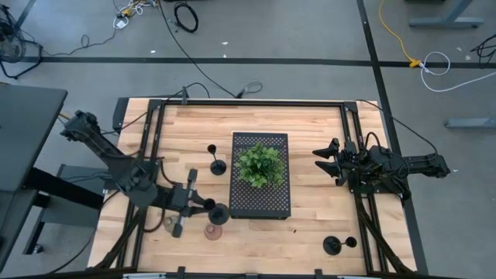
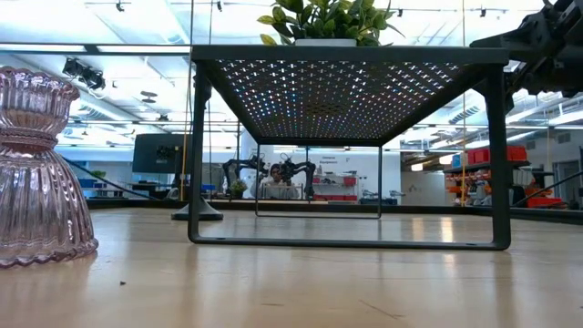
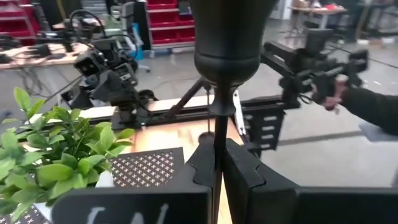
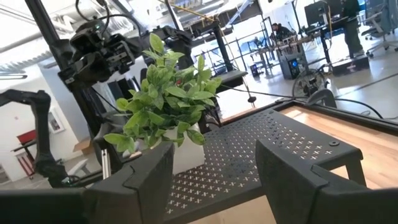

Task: Pick & Place candle stick holders
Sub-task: Put the top left black candle holder on the shelf

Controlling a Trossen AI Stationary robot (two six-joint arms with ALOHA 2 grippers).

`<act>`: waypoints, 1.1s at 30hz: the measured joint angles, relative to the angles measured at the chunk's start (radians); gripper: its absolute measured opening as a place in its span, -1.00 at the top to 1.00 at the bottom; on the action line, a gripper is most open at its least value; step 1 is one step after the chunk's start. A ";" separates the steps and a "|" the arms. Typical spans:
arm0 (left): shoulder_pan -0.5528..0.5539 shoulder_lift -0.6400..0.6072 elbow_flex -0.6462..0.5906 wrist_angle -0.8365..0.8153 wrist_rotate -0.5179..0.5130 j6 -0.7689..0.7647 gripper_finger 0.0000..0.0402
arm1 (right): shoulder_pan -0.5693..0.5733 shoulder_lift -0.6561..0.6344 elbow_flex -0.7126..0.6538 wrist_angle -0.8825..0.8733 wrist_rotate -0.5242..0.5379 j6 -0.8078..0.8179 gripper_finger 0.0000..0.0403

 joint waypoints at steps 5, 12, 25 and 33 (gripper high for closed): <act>0.001 0.077 0.000 0.113 -0.084 0.013 0.94 | 0.000 0.000 0.000 0.001 0.000 0.000 -0.14; 0.041 0.129 0.000 0.190 -0.113 -0.015 0.94 | 0.000 0.000 0.000 0.003 -0.006 -0.008 -0.14; 0.130 0.151 -0.001 0.217 -0.040 -0.035 0.94 | 0.070 0.103 -0.001 0.294 -0.183 0.024 -0.14; 0.184 0.151 -0.001 0.228 0.035 -0.027 0.94 | 0.212 0.455 0.089 0.571 -0.095 -0.083 -0.07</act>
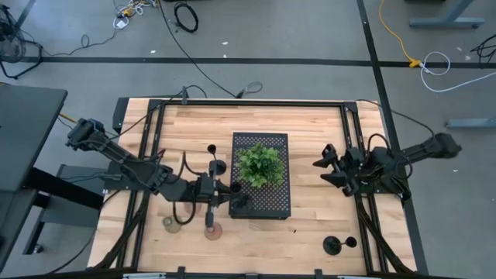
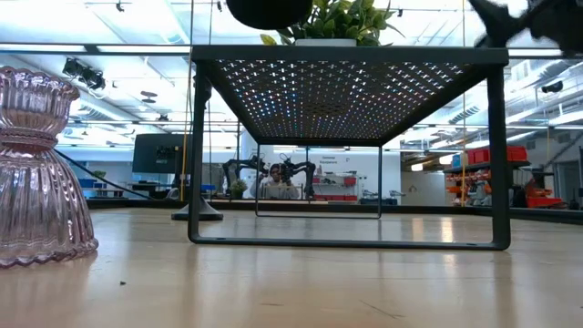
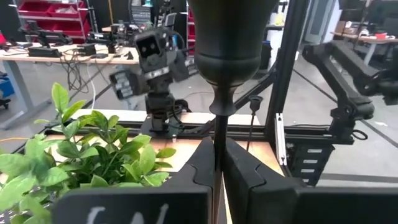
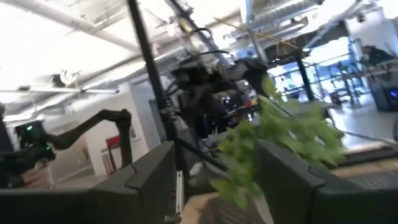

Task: Pick & Place candle stick holders
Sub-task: Put the top left black candle holder on the shelf

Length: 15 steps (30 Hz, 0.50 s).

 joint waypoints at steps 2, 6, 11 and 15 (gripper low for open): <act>0.009 0.000 0.000 0.005 0.013 0.000 0.94 | 0.026 0.102 0.085 -0.010 0.000 -0.042 -0.02; 0.015 0.000 0.000 0.003 0.019 0.000 0.92 | 0.075 0.289 0.248 -0.066 -0.004 -0.093 0.08; 0.015 0.000 0.000 0.000 0.025 0.001 0.94 | 0.131 0.468 0.402 -0.126 0.038 -0.146 0.17; 0.014 0.000 0.000 -0.001 0.040 0.002 0.94 | 0.172 0.599 0.497 -0.123 0.123 -0.185 0.22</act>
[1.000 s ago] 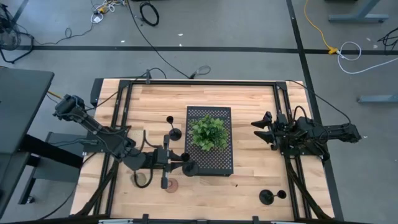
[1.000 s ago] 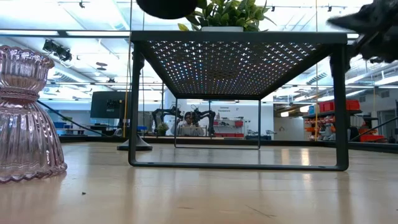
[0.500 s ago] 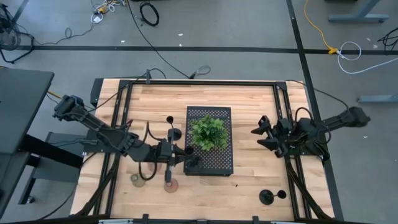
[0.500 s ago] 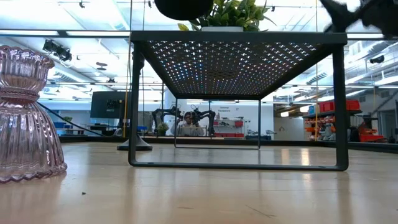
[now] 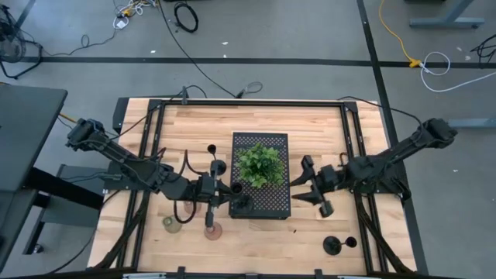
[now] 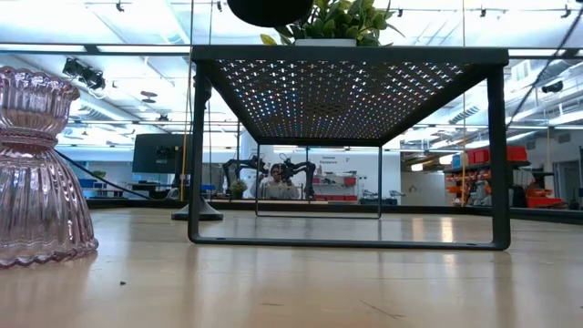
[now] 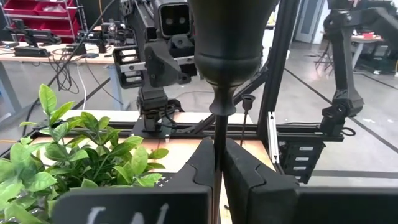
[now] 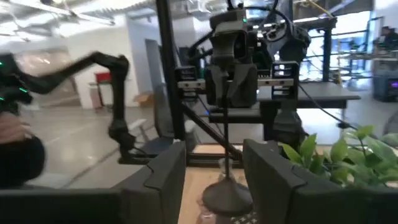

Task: Pick & Place candle stick holders
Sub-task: Put the top left black candle holder on the shelf

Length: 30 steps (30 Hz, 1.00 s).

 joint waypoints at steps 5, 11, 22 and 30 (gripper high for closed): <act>0.000 0.000 0.000 -0.001 0.001 0.004 0.93 | 0.032 0.161 0.120 -0.003 0.063 -0.060 0.23; 0.000 -0.001 0.000 0.000 0.038 0.017 0.94 | 0.043 0.286 0.230 -0.003 0.139 -0.071 0.23; -0.002 -0.001 0.000 -0.001 0.038 0.028 0.93 | 0.043 0.483 0.377 -0.008 0.253 -0.114 0.23; -0.002 -0.001 0.000 -0.004 0.056 0.028 0.94 | 0.037 0.558 0.444 0.000 0.296 -0.138 0.23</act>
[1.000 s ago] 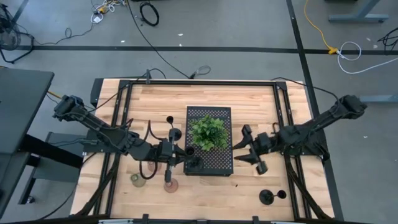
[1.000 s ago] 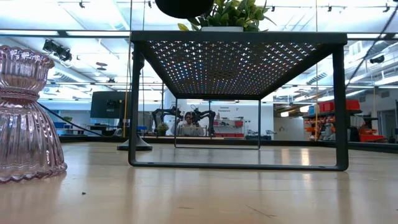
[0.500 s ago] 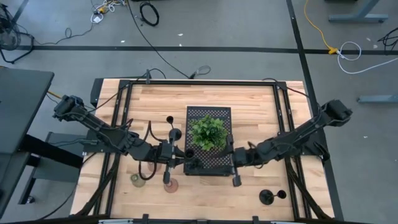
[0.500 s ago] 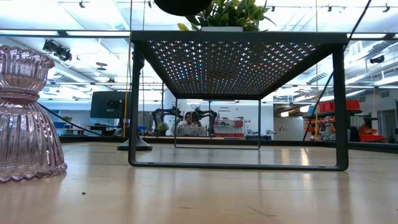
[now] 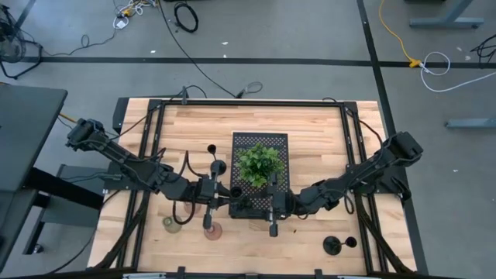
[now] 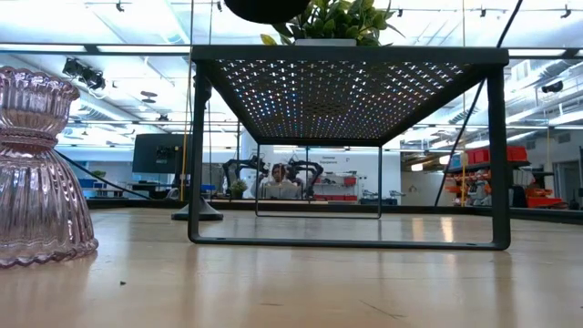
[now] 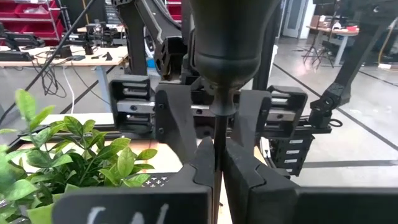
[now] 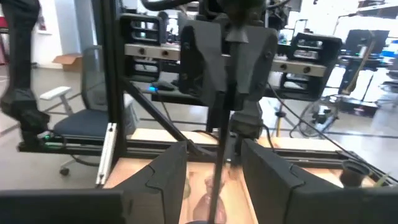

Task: Pick & Place candle stick holders
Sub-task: Put the top left black candle holder on the shelf

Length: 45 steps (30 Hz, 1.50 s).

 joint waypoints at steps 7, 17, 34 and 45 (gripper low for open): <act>0.000 0.000 0.000 0.003 0.007 0.003 0.93 | -0.021 0.004 0.004 0.017 0.015 0.026 0.23; 0.000 0.000 0.000 0.005 0.007 0.016 0.93 | -0.038 0.004 0.004 0.030 -0.019 0.065 0.23; 0.003 0.000 0.001 0.005 0.004 0.016 0.92 | -0.067 0.077 0.004 0.152 -0.060 0.029 0.61; 0.003 0.000 0.001 0.000 0.007 0.015 0.89 | -0.067 0.075 0.004 0.144 -0.111 0.047 0.97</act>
